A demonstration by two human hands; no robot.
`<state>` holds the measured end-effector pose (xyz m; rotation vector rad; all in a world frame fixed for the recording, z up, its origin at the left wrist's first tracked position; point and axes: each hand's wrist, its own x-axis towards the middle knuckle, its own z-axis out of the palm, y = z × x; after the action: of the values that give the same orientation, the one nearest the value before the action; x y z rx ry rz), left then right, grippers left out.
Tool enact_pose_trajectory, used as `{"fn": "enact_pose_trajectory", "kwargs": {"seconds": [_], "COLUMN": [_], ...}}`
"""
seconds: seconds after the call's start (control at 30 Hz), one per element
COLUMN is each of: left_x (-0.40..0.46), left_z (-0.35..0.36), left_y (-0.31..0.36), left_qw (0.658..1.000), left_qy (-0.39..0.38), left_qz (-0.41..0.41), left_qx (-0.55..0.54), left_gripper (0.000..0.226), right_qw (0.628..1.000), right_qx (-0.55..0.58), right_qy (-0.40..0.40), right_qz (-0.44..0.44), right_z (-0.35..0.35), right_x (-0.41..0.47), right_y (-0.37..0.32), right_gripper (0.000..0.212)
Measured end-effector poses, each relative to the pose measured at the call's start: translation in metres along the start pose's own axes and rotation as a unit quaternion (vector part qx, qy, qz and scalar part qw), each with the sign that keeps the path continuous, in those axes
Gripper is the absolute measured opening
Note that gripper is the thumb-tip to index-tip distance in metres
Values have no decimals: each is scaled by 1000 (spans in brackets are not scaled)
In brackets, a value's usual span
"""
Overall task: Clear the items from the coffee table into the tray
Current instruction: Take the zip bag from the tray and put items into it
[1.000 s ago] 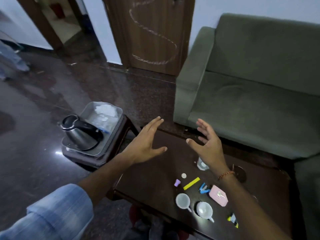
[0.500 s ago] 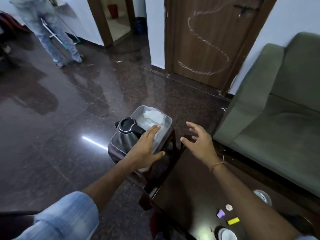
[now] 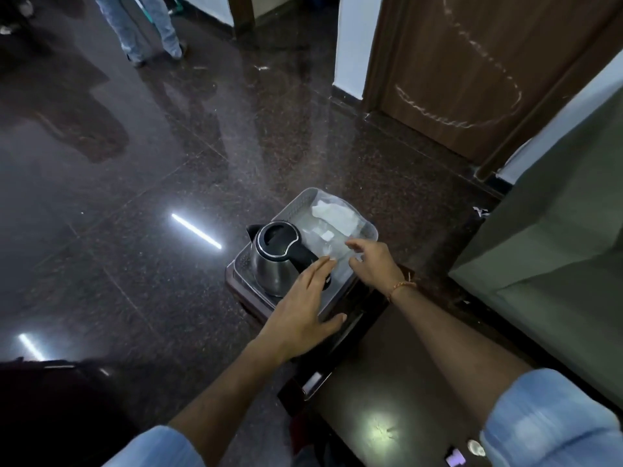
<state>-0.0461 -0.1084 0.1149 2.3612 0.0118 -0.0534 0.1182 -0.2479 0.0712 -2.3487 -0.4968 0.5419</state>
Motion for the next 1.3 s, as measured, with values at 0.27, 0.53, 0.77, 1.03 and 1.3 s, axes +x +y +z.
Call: {"fn": "enact_pose_trajectory", "kwargs": {"seconds": [0.27, 0.53, 0.77, 1.03, 1.3], "left_x": [10, 10, 9, 13, 39], "left_z": [24, 27, 26, 25, 20], "left_y": [-25, -32, -31, -23, -3], "left_qw": [999, 998, 997, 997, 974], "left_qy": [3, 28, 38, 56, 184], "left_qz": [-42, -34, -36, -31, -53], "left_qx": [-28, -38, -49, -52, -119], "left_gripper": [92, 85, 83, 80, 57], "right_qw": [988, 959, 952, 986, 986], "right_qx": [-115, -228, -265, -130, 69], "right_qy": [-103, -166, -151, -71, -21], "right_qz": [-27, -14, 4, 79, 147], "right_z": [62, 109, 124, 95, 23], "right_x": [66, 115, 123, 115, 65], "right_y": [19, 32, 30, 24, -4], "right_gripper": [39, 20, 26, 21, 9]}}
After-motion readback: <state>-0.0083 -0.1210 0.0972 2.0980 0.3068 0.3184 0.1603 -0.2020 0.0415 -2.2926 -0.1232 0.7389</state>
